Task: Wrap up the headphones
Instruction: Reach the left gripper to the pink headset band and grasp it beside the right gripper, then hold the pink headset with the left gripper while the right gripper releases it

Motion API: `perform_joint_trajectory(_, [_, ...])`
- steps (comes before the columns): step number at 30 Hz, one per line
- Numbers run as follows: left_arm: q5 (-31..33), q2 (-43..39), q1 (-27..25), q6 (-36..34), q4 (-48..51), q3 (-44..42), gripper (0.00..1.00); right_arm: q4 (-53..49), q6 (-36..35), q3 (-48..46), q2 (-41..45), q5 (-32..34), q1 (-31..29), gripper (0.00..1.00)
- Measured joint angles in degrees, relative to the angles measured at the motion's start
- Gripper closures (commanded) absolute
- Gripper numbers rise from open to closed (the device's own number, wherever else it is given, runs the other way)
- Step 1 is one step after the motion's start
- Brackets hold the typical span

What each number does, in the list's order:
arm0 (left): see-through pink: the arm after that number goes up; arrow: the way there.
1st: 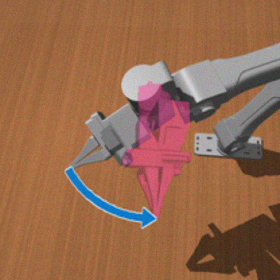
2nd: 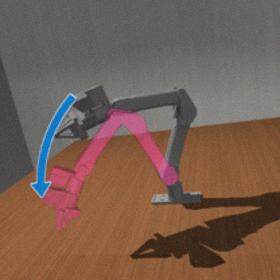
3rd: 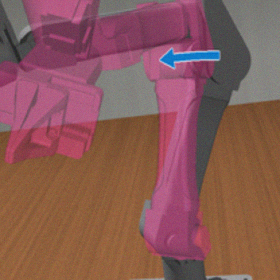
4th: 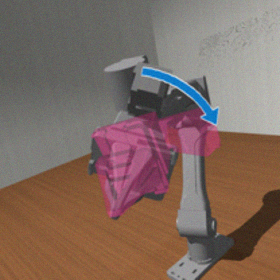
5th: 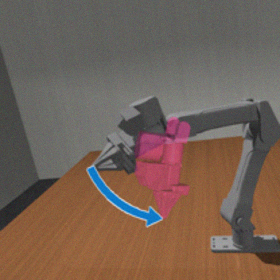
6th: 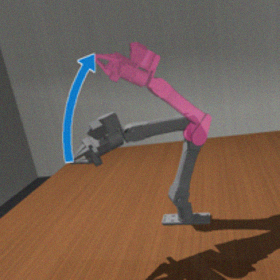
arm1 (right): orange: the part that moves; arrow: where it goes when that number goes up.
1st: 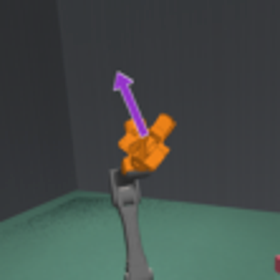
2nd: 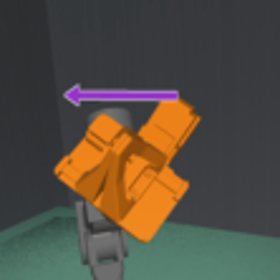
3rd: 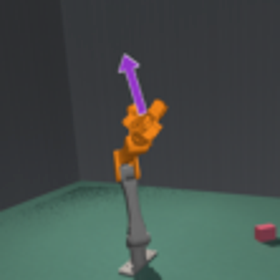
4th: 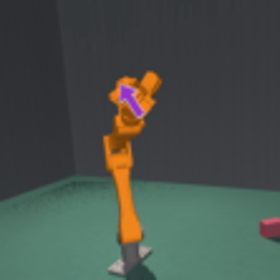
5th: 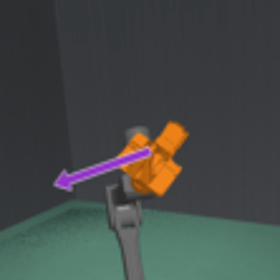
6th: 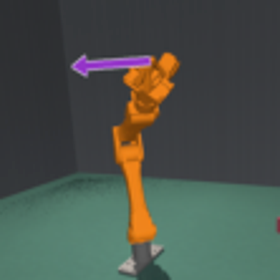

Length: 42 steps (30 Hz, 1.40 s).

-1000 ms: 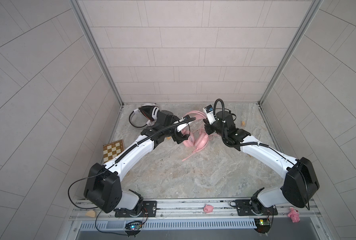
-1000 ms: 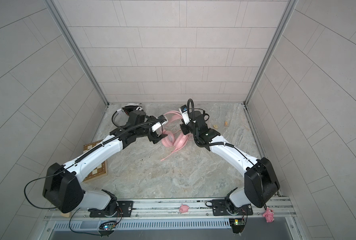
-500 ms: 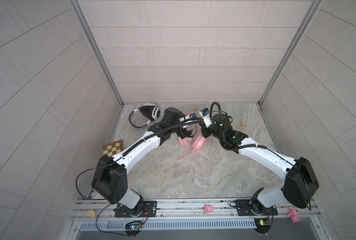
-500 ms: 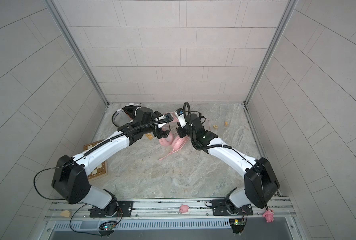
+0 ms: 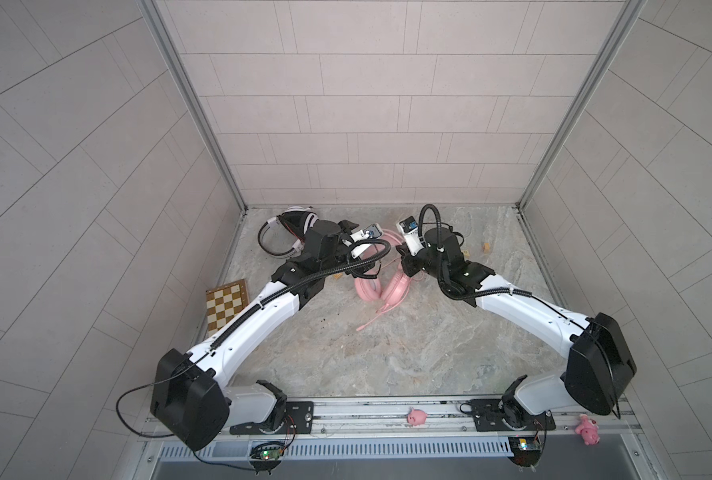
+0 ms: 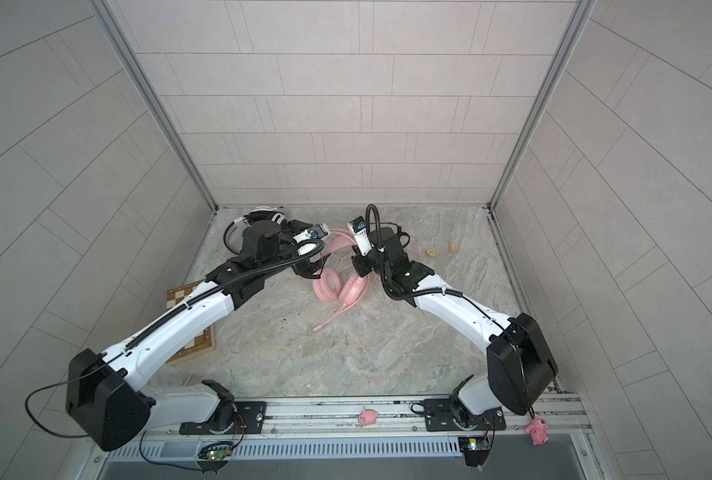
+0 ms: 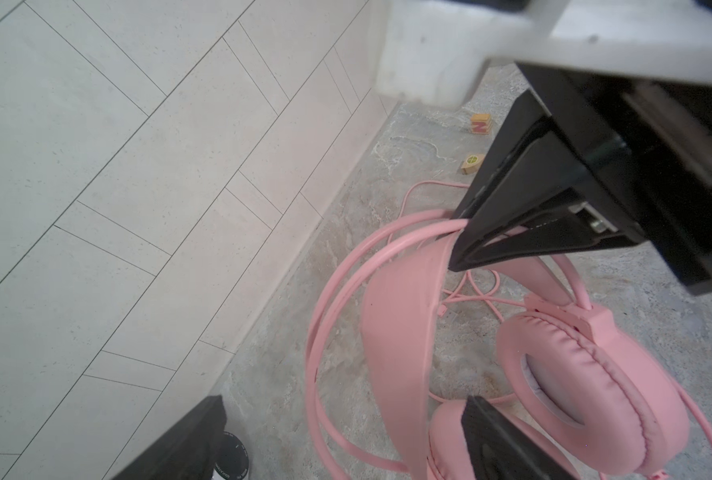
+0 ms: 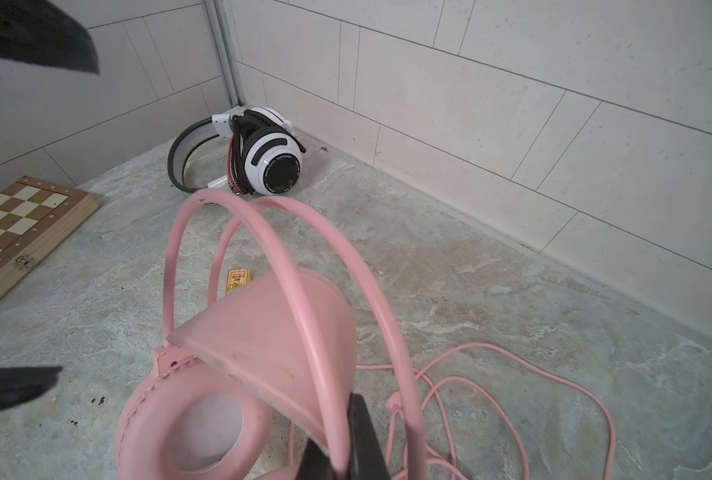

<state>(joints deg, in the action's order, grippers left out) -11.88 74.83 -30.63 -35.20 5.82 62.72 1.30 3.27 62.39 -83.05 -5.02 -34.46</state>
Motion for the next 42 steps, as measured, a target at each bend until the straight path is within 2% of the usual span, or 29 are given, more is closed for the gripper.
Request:
perform_joint_trajectory(18, [2.16, 11.21, -0.04, -1.51, 3.17, 7.80, 0.05, -1.44, 1.55, 0.00, 0.00, -1.46, -1.49, 1.00])
perform_joint_trajectory(30, [7.80, 14.56, 0.00, -2.78, 4.85, 8.94, 0.07, -1.62, 3.50, 0.26, 0.00, -4.26, -1.81, 1.00])
perform_joint_trajectory(34, [9.81, 14.58, 0.02, -2.71, 3.19, 8.94, 0.16, -1.14, 4.72, 0.70, -0.28, -5.44, -1.79, 1.00])
perform_joint_trajectory(37, [9.99, 14.62, 0.09, -2.05, 2.08, 8.94, 0.33, -0.90, 4.85, 0.72, -0.61, -6.29, -1.79, 1.00])
perform_joint_trajectory(39, [9.44, 14.71, 0.07, -1.70, 1.60, 8.94, 0.52, -0.72, 4.70, 0.72, -0.94, -6.88, -1.95, 1.00])
perform_joint_trajectory(42, [7.80, 14.86, 0.15, -0.79, 1.20, 8.92, 0.67, -0.31, 4.76, 0.74, -1.07, -7.41, -2.19, 1.00])
